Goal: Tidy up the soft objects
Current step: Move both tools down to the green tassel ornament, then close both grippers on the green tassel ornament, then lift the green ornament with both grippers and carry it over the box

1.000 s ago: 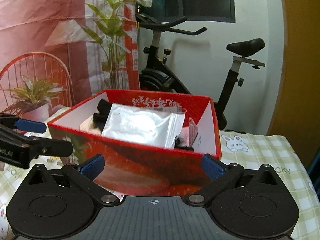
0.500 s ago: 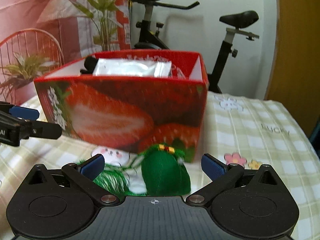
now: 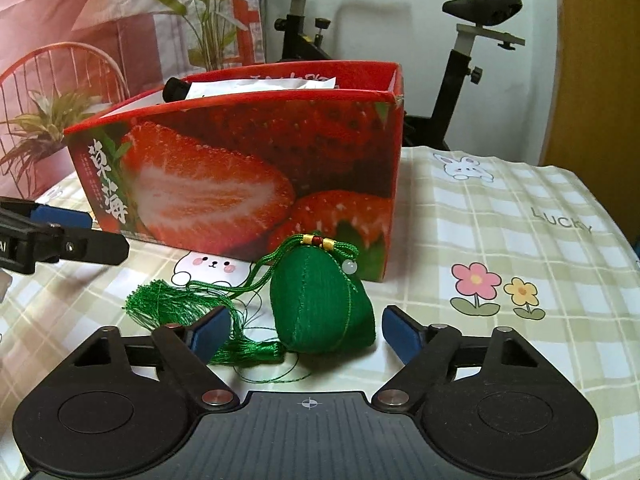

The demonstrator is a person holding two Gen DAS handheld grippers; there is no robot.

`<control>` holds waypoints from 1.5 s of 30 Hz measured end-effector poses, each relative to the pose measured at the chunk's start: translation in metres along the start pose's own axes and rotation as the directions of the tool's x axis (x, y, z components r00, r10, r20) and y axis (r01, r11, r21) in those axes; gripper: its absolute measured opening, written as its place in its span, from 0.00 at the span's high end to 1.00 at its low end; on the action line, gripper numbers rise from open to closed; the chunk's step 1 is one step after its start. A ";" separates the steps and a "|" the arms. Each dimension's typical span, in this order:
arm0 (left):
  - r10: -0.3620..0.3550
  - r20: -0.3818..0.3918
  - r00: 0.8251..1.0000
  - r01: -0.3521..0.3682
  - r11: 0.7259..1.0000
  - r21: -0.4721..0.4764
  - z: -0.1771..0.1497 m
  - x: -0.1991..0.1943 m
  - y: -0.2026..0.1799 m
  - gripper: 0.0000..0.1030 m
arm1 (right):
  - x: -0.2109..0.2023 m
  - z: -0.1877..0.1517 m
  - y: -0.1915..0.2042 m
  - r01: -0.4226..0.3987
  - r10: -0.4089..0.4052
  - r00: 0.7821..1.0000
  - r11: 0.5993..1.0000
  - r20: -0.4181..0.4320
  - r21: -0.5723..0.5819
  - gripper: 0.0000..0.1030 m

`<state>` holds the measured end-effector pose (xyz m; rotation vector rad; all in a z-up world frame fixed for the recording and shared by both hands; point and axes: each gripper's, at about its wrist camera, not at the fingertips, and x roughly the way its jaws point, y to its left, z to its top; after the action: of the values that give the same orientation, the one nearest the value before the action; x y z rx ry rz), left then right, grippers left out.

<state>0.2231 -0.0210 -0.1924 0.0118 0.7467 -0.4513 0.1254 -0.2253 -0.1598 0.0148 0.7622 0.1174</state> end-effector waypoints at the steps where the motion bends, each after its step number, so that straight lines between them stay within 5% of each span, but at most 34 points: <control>1: -0.004 -0.001 1.000 0.004 1.000 -0.002 0.000 0.001 0.000 0.02 | 0.001 0.001 -0.001 -0.002 0.002 1.000 1.000 -0.007 0.001 0.29; 5: -0.025 -0.005 1.000 0.025 1.000 -0.019 0.001 0.003 0.000 0.04 | 0.008 0.006 0.003 -0.026 0.026 0.999 1.000 -0.025 -0.008 0.45; 13: -0.080 -0.016 0.997 0.079 0.995 -0.063 0.003 0.006 0.007 0.21 | 0.023 0.017 0.046 -0.129 0.122 0.991 0.979 -0.055 -0.157 0.49; 20: -0.104 -0.045 0.994 0.099 0.991 -0.095 0.003 0.015 0.013 0.26 | 0.032 0.019 0.084 -0.191 0.178 0.982 0.942 -0.070 -0.275 0.50; 27: -0.162 -0.047 0.986 0.153 0.975 -0.163 -0.001 0.020 0.024 0.46 | 0.038 0.022 0.096 -0.188 0.177 0.982 0.934 -0.066 -0.305 0.53; 30: -0.162 -0.044 0.986 0.153 0.975 -0.164 0.000 0.017 0.022 0.46 | 0.035 0.026 0.096 -0.188 0.178 0.982 0.940 -0.063 -0.285 0.56; 45: -0.158 0.169 0.973 0.181 0.975 -0.130 0.067 -0.069 0.010 0.47 | -0.041 0.106 0.098 -0.202 0.251 0.960 0.926 0.124 -0.318 0.56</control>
<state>0.2268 0.0037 -0.0987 -0.2232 0.6249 -0.5533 0.1596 -0.1296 -0.0496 -0.1782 0.5704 0.4496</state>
